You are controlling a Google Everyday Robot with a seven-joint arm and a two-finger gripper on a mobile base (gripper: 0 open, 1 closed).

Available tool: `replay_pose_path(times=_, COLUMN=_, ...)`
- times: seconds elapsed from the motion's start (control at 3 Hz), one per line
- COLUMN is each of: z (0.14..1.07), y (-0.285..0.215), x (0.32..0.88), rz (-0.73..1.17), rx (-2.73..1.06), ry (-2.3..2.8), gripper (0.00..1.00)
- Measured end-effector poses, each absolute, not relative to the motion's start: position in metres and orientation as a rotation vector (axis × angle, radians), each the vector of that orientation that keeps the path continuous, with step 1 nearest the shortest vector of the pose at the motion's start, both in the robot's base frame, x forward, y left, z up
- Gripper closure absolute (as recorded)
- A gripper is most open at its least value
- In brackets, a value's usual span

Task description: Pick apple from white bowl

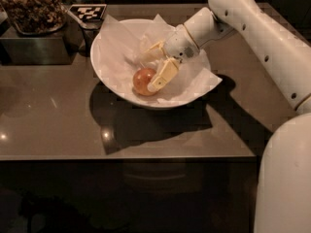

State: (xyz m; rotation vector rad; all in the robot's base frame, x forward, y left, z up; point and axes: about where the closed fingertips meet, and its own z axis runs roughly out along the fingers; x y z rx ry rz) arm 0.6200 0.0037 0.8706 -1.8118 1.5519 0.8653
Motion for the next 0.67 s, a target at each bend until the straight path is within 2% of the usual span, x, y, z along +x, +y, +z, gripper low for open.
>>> replay_pose_path(times=0.67, z=0.8636, y=0.0075, x=0.6220, rz=0.892, rx=-1.832, ry=1.561, gripper=0.78)
